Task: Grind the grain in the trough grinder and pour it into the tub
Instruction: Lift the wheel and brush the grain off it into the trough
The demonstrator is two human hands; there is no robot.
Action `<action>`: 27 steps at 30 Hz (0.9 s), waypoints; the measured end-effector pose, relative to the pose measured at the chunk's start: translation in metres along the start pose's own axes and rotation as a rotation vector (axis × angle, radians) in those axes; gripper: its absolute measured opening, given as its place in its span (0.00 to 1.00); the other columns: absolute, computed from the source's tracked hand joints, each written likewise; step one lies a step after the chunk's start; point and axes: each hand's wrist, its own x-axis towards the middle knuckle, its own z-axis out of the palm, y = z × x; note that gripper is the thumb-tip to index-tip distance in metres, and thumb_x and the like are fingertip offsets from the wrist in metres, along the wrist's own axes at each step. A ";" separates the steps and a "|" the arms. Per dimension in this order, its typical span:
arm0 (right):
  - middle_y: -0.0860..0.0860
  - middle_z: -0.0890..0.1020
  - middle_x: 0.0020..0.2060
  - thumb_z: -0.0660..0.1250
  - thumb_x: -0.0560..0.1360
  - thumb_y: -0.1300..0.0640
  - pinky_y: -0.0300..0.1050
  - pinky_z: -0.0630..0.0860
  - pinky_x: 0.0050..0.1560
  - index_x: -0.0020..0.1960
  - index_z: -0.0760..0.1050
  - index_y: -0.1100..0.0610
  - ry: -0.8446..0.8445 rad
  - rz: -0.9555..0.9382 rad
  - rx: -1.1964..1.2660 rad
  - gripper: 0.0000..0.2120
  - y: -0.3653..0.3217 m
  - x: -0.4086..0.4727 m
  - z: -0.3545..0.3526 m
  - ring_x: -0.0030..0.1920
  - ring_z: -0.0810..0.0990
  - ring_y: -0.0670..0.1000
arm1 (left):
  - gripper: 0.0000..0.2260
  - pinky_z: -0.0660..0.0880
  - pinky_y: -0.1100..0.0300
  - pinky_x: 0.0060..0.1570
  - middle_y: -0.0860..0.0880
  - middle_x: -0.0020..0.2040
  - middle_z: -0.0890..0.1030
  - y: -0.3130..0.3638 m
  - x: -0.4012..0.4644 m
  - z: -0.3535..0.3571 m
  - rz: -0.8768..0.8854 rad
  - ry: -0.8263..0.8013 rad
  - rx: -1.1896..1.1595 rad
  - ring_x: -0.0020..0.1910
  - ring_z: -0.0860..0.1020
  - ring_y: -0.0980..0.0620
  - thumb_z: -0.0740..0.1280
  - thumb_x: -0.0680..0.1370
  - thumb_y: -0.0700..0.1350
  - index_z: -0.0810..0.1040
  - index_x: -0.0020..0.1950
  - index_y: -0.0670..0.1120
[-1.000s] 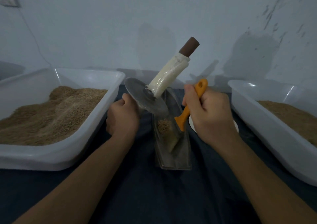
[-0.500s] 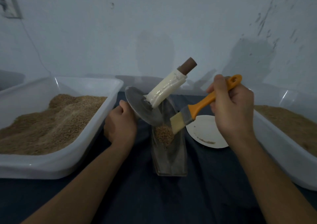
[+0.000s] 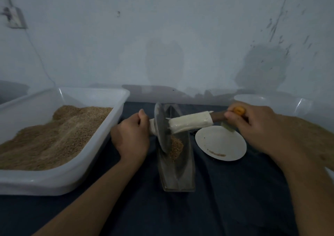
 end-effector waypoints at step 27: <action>0.47 0.75 0.48 0.64 0.74 0.60 0.43 0.68 0.40 0.54 0.74 0.47 0.204 0.110 -0.061 0.11 -0.023 0.006 -0.012 0.44 0.73 0.46 | 0.26 0.67 0.53 0.35 0.48 0.26 0.74 0.002 0.000 0.004 -0.034 -0.041 0.081 0.26 0.71 0.52 0.57 0.86 0.54 0.75 0.32 0.42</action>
